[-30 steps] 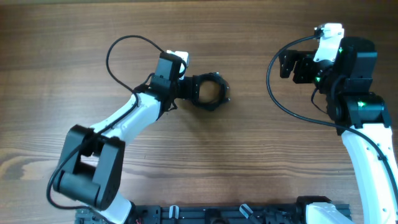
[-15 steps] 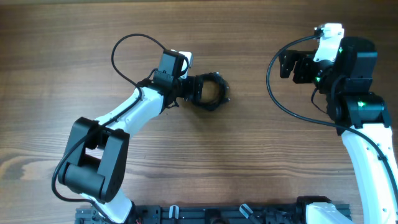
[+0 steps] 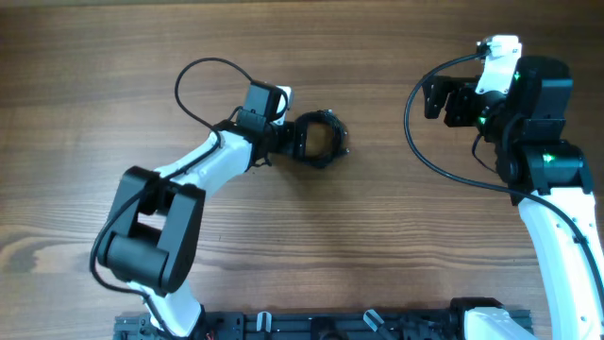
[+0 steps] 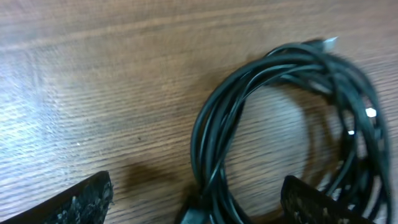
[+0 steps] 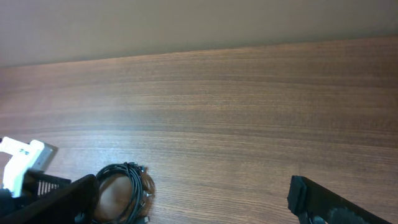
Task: Untangle cables
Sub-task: 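Close the left gripper on the cable coil's near edge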
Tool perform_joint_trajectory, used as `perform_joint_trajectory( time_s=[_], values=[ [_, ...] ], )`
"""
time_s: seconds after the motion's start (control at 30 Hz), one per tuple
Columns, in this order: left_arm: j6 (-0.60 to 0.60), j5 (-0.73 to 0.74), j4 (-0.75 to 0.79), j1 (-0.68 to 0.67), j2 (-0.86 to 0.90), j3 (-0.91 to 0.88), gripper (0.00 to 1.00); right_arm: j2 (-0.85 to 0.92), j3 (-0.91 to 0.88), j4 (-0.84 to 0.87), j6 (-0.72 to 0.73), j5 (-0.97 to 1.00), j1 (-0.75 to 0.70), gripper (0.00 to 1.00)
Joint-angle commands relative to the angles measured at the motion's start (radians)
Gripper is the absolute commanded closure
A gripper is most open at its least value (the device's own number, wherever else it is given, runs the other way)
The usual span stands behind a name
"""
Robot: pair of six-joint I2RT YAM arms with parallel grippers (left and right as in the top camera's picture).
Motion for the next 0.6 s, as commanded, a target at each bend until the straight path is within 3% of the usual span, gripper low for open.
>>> perform_joint_trajectory(
  time_s=[0.0, 0.57],
  values=[
    [0.017, 0.016, 0.021, -0.003, 0.013, 0.02, 0.12, 0.014, -0.006, 0.003, -0.015, -0.021, 0.006, 0.0],
    [0.051, 0.029, 0.038, -0.051, 0.045, 0.02, 0.16, 0.014, -0.006, 0.002, -0.016, -0.032, 0.006, 0.0]
  ],
)
